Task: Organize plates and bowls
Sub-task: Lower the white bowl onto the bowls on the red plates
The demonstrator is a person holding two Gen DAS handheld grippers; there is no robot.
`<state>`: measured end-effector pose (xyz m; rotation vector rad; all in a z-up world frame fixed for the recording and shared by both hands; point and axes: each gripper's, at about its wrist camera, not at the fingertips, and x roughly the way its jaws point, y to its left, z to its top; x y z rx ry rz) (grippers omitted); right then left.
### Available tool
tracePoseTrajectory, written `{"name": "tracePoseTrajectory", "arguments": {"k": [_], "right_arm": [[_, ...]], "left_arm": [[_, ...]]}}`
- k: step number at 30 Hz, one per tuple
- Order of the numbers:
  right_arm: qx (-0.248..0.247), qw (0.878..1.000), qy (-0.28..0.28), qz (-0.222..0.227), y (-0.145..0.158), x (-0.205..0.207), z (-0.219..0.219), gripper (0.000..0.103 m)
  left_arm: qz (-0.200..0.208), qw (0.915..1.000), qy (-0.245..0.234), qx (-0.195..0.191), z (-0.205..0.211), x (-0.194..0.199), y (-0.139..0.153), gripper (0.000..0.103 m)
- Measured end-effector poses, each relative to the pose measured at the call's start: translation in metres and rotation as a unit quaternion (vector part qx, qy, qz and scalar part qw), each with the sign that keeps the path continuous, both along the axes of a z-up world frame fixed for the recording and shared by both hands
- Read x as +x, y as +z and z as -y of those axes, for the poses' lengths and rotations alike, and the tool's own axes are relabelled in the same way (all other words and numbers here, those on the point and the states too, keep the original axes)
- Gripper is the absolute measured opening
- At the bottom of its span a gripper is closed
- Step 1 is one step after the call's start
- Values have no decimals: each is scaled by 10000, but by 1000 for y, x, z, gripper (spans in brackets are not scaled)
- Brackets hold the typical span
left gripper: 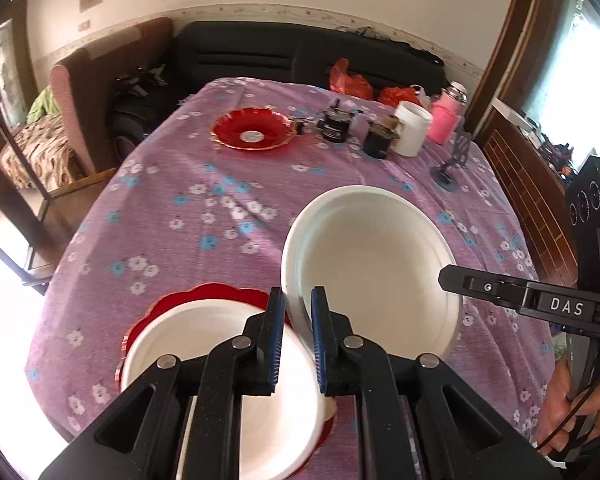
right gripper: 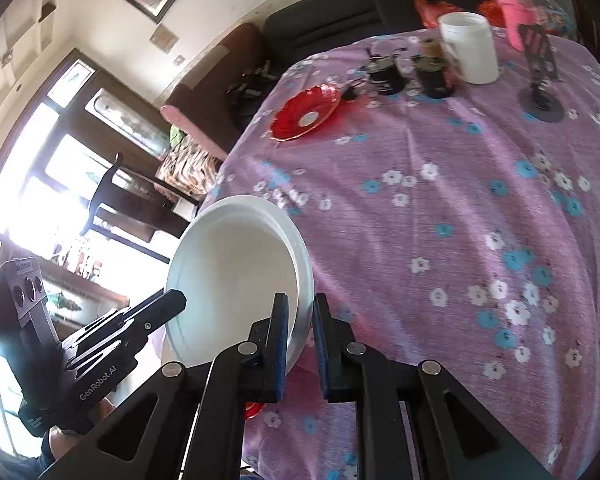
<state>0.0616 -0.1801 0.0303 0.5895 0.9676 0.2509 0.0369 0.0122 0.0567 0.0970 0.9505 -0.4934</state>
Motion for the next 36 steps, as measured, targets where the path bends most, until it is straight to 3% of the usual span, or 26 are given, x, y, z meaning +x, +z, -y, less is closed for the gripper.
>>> {"name": "tracePoseTrajectory", "arguments": {"k": [23, 36], "right_arm": [[-111, 9967, 799, 111, 10, 12, -72, 14], [-340, 9888, 1435, -212, -15, 12, -120, 15]], "left_arm": [[-132, 9979, 627, -52, -74, -6, -9, 13], [-503, 9924, 1127, -21, -115, -13, -37, 13]]}}
